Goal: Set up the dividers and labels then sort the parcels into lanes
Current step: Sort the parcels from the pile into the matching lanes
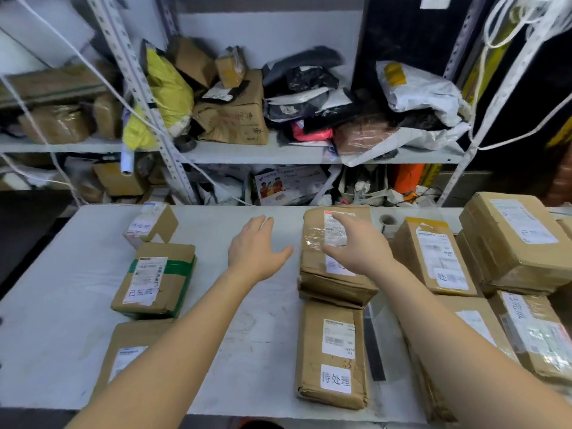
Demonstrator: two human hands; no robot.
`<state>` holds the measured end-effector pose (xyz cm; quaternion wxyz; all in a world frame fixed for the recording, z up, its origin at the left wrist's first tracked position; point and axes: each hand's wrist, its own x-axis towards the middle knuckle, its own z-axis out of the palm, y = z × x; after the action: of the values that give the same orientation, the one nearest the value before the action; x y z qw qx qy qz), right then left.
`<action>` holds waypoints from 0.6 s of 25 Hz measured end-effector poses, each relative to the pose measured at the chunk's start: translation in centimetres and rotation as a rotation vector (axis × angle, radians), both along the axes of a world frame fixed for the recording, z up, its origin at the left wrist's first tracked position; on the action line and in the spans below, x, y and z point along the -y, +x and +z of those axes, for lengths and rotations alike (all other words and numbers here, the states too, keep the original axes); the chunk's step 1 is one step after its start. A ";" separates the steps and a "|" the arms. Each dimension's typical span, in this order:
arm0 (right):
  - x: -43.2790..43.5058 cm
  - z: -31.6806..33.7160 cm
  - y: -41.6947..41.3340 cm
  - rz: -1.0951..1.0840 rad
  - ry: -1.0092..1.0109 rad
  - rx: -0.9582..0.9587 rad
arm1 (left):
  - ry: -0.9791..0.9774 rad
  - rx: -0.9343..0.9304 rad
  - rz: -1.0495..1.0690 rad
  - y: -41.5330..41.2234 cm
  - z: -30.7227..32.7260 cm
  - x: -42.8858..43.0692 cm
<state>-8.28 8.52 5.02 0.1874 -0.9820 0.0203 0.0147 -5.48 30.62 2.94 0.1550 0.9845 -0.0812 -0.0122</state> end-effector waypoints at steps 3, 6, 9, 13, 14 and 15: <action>-4.0 0.5 1.8 0.128 -0.035 0.010 | 0.121 0.045 0.028 -0.4 1.0 -4.4; -8.4 0.5 3.7 0.237 -0.076 0.021 | 0.113 0.026 0.124 -0.5 1.1 -9.0; -13.2 0.3 5.7 0.308 -0.090 0.006 | 0.165 0.058 0.195 0.1 1.0 -14.1; -19.9 -0.6 8.7 0.345 -0.087 -0.023 | 0.198 -0.012 0.240 2.0 -0.3 -21.1; -21.8 -1.0 9.8 0.352 -0.094 -0.037 | 0.192 -0.034 0.245 2.9 -0.8 -23.1; -23.5 -1.4 10.7 0.356 -0.101 -0.057 | 0.185 -0.046 0.249 3.7 -1.2 -24.9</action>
<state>2.40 32.04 3.59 0.1316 -0.9774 -0.1476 0.0742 -1.77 55.53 1.78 0.0657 0.9965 0.0467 -0.0229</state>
